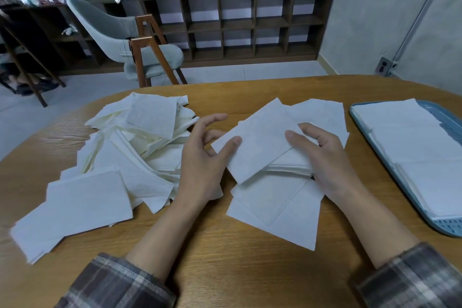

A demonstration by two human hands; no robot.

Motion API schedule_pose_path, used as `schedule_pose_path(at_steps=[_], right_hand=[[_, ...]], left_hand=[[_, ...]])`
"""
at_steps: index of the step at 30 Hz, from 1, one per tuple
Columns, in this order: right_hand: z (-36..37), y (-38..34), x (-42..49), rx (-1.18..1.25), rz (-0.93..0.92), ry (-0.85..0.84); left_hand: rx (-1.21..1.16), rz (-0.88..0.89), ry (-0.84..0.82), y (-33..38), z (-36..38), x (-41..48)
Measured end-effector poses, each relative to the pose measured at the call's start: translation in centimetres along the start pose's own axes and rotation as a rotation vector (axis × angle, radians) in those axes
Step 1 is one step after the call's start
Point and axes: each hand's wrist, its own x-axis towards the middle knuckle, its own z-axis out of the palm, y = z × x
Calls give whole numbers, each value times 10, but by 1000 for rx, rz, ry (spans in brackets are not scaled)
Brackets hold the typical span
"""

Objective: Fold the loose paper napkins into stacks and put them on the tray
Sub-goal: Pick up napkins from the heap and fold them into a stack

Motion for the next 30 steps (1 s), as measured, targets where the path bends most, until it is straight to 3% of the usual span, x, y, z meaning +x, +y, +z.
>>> schedule_pose_path(at_steps=[3, 6, 14, 26, 30], right_hand=[[2, -3, -2, 56, 76, -86], [5, -7, -4, 111, 130, -142], [7, -8, -4, 92, 141, -159], [10, -6, -3, -26, 59, -151], [9, -10, -4, 72, 20, -131]], left_hand=[[-6, -7, 13, 1, -5, 2], [-12, -27, -78, 3, -8, 5], [-9, -89, -180, 4, -12, 7], [80, -68, -83, -4, -10, 6], [141, -83, -31, -4, -4, 5]])
